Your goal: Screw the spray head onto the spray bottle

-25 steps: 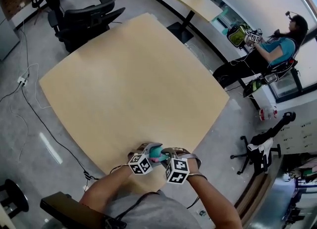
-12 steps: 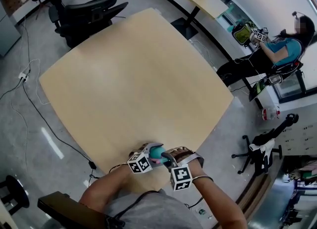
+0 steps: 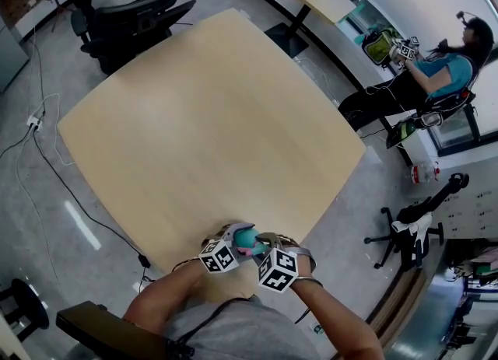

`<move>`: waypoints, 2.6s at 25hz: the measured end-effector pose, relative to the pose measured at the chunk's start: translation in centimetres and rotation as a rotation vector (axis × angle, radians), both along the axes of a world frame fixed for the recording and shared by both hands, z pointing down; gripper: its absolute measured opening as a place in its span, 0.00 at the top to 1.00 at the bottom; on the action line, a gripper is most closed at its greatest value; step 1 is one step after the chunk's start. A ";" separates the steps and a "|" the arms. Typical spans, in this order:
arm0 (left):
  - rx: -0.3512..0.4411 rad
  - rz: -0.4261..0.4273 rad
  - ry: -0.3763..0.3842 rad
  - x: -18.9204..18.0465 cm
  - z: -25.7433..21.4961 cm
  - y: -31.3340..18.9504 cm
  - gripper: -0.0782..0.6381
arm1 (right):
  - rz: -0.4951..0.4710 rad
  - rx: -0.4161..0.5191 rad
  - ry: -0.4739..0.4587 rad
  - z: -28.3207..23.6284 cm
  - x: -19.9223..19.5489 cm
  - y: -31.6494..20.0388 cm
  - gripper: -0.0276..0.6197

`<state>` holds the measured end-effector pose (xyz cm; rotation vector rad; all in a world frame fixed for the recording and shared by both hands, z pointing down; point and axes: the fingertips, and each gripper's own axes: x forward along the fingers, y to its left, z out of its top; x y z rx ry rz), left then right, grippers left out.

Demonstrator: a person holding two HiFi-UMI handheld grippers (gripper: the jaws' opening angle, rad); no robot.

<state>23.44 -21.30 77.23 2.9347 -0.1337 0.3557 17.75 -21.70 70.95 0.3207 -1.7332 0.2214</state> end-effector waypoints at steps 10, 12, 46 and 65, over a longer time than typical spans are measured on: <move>-0.017 -0.001 0.001 -0.1 0.2 -0.1 0.36 | -0.368 0.068 0.060 -0.7 -0.4 0.6 0.70; -0.021 0.000 0.000 -0.1 0.2 0.0 0.36 | -0.505 0.099 0.117 -0.6 -0.2 0.8 0.70; 0.005 -0.042 -0.006 0.1 0.1 -0.3 0.36 | 0.026 0.068 0.123 -0.3 -0.2 -0.5 0.74; 0.003 0.041 -0.112 -1.6 0.8 0.1 0.35 | 0.090 0.072 0.082 0.2 -0.9 -0.9 0.74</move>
